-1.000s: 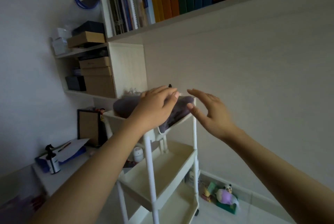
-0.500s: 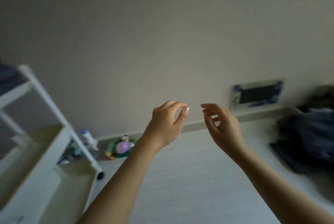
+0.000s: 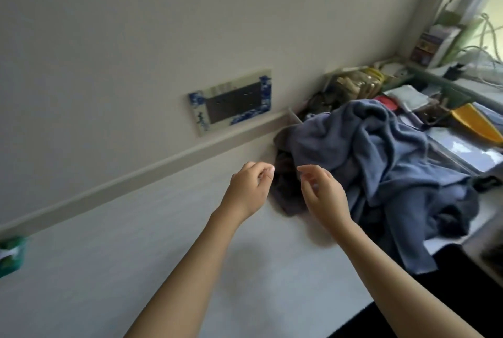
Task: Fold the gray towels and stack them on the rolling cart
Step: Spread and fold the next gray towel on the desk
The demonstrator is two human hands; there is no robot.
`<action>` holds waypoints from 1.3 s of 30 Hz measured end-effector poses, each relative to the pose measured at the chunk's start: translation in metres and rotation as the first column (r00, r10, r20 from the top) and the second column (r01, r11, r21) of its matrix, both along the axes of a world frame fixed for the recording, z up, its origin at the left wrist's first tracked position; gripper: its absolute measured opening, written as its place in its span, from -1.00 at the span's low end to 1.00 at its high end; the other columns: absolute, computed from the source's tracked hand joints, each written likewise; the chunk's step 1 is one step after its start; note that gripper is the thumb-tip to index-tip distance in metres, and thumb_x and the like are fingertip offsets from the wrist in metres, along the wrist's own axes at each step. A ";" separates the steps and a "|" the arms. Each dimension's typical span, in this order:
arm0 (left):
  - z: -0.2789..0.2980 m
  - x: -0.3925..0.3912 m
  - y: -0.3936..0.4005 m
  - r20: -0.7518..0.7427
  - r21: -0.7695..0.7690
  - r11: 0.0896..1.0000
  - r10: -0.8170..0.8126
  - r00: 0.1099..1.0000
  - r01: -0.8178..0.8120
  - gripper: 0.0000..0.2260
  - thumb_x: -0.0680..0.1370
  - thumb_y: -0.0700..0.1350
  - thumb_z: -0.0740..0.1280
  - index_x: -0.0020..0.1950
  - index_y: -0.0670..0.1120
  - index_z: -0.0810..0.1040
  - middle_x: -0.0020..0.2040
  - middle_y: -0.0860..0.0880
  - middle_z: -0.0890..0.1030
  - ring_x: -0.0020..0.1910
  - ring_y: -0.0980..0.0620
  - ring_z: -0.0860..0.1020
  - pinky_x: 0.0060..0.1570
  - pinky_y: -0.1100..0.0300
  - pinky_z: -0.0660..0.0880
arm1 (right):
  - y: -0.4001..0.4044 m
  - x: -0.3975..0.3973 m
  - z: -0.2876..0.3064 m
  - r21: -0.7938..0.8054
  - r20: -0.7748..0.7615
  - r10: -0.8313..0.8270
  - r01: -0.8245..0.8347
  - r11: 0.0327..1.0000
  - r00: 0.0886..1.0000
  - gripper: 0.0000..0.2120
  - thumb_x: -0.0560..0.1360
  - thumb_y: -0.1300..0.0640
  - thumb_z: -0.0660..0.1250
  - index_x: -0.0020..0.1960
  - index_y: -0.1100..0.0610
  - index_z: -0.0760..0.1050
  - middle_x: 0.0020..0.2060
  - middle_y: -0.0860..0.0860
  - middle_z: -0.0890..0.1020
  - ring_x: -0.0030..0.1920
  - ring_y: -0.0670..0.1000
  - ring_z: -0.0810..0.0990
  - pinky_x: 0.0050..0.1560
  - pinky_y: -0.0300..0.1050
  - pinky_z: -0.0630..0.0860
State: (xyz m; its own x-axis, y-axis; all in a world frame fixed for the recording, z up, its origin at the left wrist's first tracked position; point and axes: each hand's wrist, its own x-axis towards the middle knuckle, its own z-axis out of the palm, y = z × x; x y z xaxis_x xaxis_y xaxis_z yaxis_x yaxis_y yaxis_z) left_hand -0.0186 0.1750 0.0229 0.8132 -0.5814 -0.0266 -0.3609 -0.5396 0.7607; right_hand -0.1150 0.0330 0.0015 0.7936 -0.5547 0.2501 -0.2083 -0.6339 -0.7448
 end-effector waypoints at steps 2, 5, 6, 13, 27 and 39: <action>-0.014 0.003 -0.035 -0.036 0.028 1.000 -0.002 0.999 0.003 -0.73 0.61 0.03 0.14 0.17 -0.01 0.55 0.16 -0.01 0.52 0.13 0.01 0.50 0.20 0.11 0.42 | -0.034 -0.003 -0.016 0.013 -0.044 -0.033 0.034 0.999 0.998 -0.79 0.51 0.19 0.25 0.11 0.06 0.55 -0.09 -0.05 0.59 -0.08 -0.03 0.57 -0.10 -0.11 0.47; -0.032 0.006 -0.075 -0.092 0.072 0.997 0.006 0.996 0.000 -0.74 0.61 0.02 0.15 0.16 -0.03 0.55 0.13 -0.04 0.52 0.06 0.01 0.50 0.14 0.16 0.42 | -0.075 -0.006 -0.038 -0.014 -0.087 -0.088 0.087 0.996 0.992 -0.79 0.50 0.18 0.28 0.12 0.09 0.54 -0.06 0.00 0.59 0.00 0.04 0.56 -0.06 -0.11 0.46; -0.037 0.007 -0.086 -0.112 0.085 0.996 0.010 0.994 0.000 -0.74 0.61 0.02 0.16 0.16 -0.04 0.54 0.13 -0.04 0.52 0.03 0.04 0.50 0.11 0.21 0.41 | -0.086 -0.007 -0.044 -0.035 -0.084 -0.118 0.115 0.993 0.989 -0.78 0.49 0.17 0.29 0.13 0.11 0.54 -0.03 0.03 0.58 0.03 0.07 0.55 -0.02 -0.08 0.47; -0.071 0.019 -0.150 -0.328 0.004 0.988 0.146 0.933 -0.153 -0.51 0.53 0.02 0.33 0.42 -0.05 0.31 0.36 -0.11 0.35 0.29 -0.02 0.40 0.20 0.32 0.28 | -0.130 -0.008 -0.061 -0.194 -0.022 -0.384 0.373 0.907 0.923 -0.56 0.47 -0.06 0.31 0.31 0.03 0.42 0.20 0.08 0.34 0.17 0.08 0.28 0.32 -0.09 0.07; -0.062 0.037 -0.159 -0.162 -0.037 0.939 0.332 0.929 -0.342 -0.88 0.44 -0.12 0.45 -0.18 -0.15 0.57 -0.27 0.02 0.55 -0.28 0.07 0.46 -0.37 0.50 0.30 | -0.165 0.005 -0.052 0.021 -0.106 -0.355 0.359 0.933 0.929 -0.87 0.51 0.21 0.32 -0.11 0.29 0.52 -0.15 0.19 0.59 -0.03 0.20 0.50 -0.03 -0.09 0.33; 0.047 0.076 -0.181 -0.663 -0.529 0.646 0.090 0.743 -0.551 -0.86 0.47 -0.06 0.43 -0.20 -0.12 0.59 -0.10 -0.13 0.65 0.00 -0.10 0.60 0.14 0.01 0.53 | -0.190 0.030 0.052 0.386 0.153 -0.452 0.368 0.846 0.879 -0.78 0.61 0.19 0.11 0.02 0.33 0.46 -0.16 0.11 0.51 -0.10 0.03 0.44 -0.18 -0.27 0.24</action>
